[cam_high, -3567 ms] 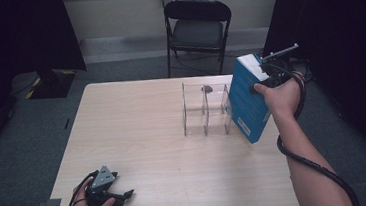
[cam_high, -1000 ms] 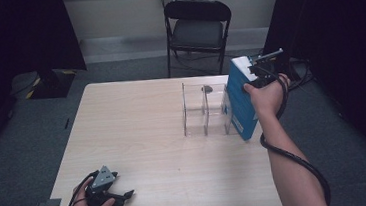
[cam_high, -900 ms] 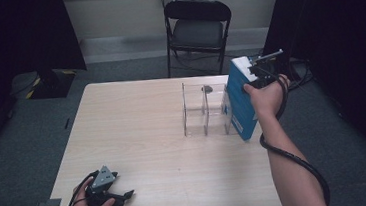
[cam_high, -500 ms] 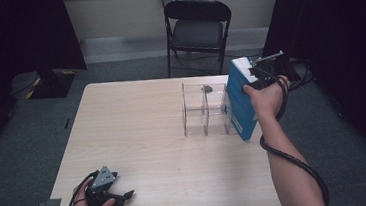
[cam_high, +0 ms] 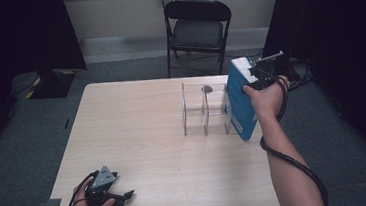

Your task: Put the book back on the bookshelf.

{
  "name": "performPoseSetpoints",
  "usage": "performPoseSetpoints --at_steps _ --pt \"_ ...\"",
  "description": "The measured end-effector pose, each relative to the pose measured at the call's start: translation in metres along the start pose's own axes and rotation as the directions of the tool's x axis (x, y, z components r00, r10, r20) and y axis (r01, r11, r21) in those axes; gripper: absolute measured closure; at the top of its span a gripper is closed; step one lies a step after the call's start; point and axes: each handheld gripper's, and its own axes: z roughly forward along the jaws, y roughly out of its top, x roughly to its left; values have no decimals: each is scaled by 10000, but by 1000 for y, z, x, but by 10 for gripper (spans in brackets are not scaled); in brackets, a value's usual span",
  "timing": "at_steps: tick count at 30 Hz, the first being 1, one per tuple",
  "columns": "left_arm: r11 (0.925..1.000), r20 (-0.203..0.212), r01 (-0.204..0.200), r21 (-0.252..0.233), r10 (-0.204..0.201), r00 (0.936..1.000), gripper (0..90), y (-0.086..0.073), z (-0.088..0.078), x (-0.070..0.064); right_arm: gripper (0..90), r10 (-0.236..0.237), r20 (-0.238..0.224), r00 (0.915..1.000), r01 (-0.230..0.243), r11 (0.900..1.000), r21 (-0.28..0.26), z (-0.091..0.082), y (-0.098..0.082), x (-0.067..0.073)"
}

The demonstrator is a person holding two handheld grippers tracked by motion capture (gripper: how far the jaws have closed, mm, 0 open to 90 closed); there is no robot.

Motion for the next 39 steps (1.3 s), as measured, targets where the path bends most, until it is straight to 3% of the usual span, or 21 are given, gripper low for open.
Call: performPoseSetpoints --at_steps 15,24,25,36,39 --pt "10000 78 26 -3 -26 10000 61 0 1 -1 428 323 -427 9986 -321 9995 54 -1 1 -8" --pt "9999 18 -85 74 85 10000 61 0 0 -1 347 56 -510 9987 -61 9999 -96 -7 -2 -11" --pt "9999 43 91 42 -91 9999 61 0 1 -2 344 57 -509 9987 -63 9999 -110 -8 -3 -11" --pt "9999 32 102 47 -102 9999 61 -2 -1 -4 273 -55 -675 9977 63 9999 109 -11 -10 -13" --pt "10000 6 59 62 -59 10000 61 -1 -1 -4 263 115 -955 9954 -101 9998 154 -13 -12 -15"
